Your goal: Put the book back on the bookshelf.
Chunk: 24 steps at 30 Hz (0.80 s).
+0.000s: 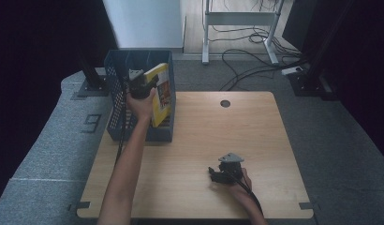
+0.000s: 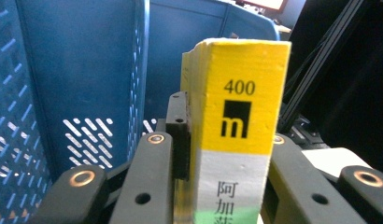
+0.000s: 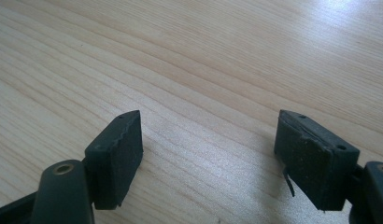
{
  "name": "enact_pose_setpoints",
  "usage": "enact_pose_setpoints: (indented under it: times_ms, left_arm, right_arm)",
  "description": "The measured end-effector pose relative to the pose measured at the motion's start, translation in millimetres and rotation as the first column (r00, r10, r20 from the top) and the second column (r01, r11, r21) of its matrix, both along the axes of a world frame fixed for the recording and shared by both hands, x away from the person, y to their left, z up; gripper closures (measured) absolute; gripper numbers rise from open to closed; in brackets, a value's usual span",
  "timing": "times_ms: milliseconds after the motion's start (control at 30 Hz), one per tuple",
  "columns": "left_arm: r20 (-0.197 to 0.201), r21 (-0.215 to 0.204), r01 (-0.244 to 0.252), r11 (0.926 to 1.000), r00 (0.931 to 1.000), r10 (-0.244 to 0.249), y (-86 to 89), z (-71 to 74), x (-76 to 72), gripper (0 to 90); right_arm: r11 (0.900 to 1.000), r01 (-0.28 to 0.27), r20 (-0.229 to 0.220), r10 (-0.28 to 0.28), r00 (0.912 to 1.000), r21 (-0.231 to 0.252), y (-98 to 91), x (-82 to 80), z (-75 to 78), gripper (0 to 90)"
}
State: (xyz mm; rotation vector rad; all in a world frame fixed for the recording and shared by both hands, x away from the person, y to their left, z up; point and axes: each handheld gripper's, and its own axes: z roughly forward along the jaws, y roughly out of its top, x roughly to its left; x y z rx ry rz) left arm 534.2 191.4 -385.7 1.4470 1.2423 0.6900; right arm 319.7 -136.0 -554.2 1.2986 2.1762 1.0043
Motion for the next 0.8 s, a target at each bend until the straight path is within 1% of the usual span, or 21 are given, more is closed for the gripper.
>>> enact_pose_setpoints:
  times_ms: [167, 300, 367, 433, 500, 633, 700, 733, 767, 800]
  left_arm:
    - [-0.008, 0.001, -0.014, 0.9999, 0.9999, 0.014, -1.2, -4.2, 7.4, 74.3]
    - [0.0, -0.006, -0.029, 0.9996, 0.9996, 0.029, -4.3, -8.6, 10.4, 74.1]
    - [0.0, 0.004, -0.026, 0.9997, 0.9997, 0.026, -6.6, -11.1, 11.3, 74.1]
    - [-0.009, 0.021, -0.02, 0.9996, 0.9998, 0.02, -9.7, -15.0, 12.7, 73.9]
    - [-0.012, 0.024, -0.015, 0.9996, 0.9998, 0.015, -11.6, -19.0, 12.8, 73.9]
    - [0.002, 0.027, -0.015, 0.9995, 0.9999, 0.015, -11.8, -21.2, 9.2, 73.8]
    - [0.003, 0.012, -0.012, 0.9999, 0.9999, 0.012, -10.3, -22.5, 6.4, 73.5]
    - [0.003, -0.001, -0.006, 1.0, 1.0, 0.006, -9.4, -23.3, 3.3, 73.2]
    - [0.001, -0.004, -0.001, 1.0, 1.0, 0.001, -9.1, -23.5, 1.0, 72.8]
    - [0.0, 0.002, 0.007, 1.0, 1.0, -0.007, -8.8, -23.6, -3.4, 72.6]
  right_arm:
    - [1.0, -0.002, 0.0, 0.002, 1.0, -0.001, -0.2, -0.8, 0.0, 23.2]
    - [1.0, -0.002, 0.001, 0.002, 1.0, 0.002, -0.5, -1.0, 0.0, 23.2]
    - [1.0, -0.001, -0.001, 0.001, 1.0, 0.008, -1.0, -1.0, 0.0, 23.2]
    - [0.9999, 0.0, -0.005, 0.0, 1.0, 0.017, -1.7, -1.1, 0.1, 23.2]
    - [0.9998, 0.001, -0.007, -0.001, 1.0, 0.022, -2.1, -1.0, 0.2, 23.2]
    - [0.9998, 0.001, -0.006, -0.001, 1.0, 0.017, -1.7, -1.2, 0.2, 23.2]
    - [0.9999, 0.001, -0.005, -0.001, 1.0, 0.015, -1.4, -1.3, 0.2, 23.2]
    - [0.9999, 0.0, -0.004, 0.0, 1.0, 0.012, -1.3, -1.3, 0.1, 23.2]
    - [1.0, 0.001, -0.001, -0.001, 1.0, 0.009, -0.9, -1.3, 0.0, 23.1]
    - [1.0, 0.0, -0.001, 0.0, 1.0, 0.006, -0.7, -1.3, 0.0, 23.0]
